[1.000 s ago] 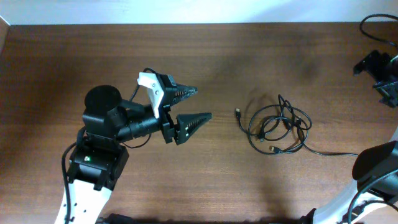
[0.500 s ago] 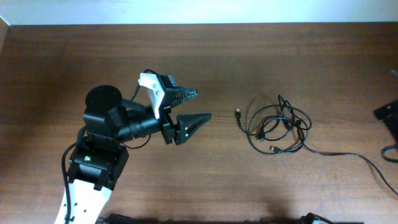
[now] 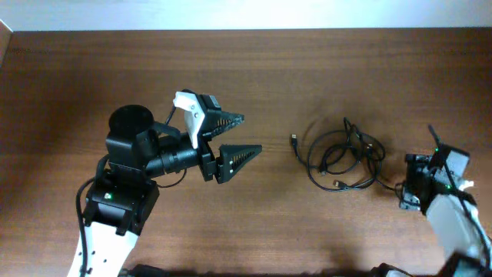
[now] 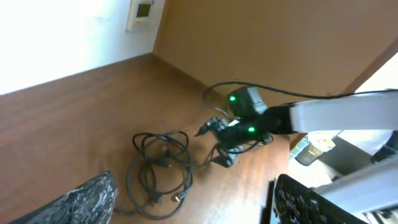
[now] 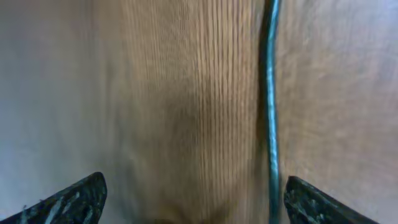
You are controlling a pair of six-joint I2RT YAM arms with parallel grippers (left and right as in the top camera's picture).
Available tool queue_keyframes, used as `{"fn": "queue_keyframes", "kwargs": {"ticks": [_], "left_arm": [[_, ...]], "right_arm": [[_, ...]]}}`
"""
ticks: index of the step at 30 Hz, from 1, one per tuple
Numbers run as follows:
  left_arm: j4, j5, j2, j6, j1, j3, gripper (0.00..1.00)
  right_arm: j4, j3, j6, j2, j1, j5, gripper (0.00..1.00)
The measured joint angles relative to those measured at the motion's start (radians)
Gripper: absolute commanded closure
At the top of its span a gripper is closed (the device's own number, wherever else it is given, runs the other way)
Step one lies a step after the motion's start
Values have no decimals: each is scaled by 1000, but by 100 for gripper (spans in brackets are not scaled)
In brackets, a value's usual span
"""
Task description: Untangle cables
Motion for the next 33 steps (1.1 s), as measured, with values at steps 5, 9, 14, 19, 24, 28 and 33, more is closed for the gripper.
{"fn": "queue_keyframes", "kwargs": {"ticks": [5,9,14,19,24,28,33], "left_arm": [[0,0,0,-18,0,0,18],[-1,0,0,-19,0,0,18],[-71,-1,0,-23,0,0,18],[-73,-33,0,-23,0,0,18],[-82,-35,0,-23,0,0,18],[-100,-35,0,-26,0,0,12],[-105,-35,0,-26,0,0,11]], "right_arm": [[67,5,8,107,0,-54,96],[474,0,-78,115,-8,-171,96],[647,190,-106,118,-267,-231,96],[748,377,11,120,-419,-452,96],[951,453,217,120,-200,-661,96],[885,464,134,120,-274,-567,96],[501,479,-134,120,-511,-275,76]]}}
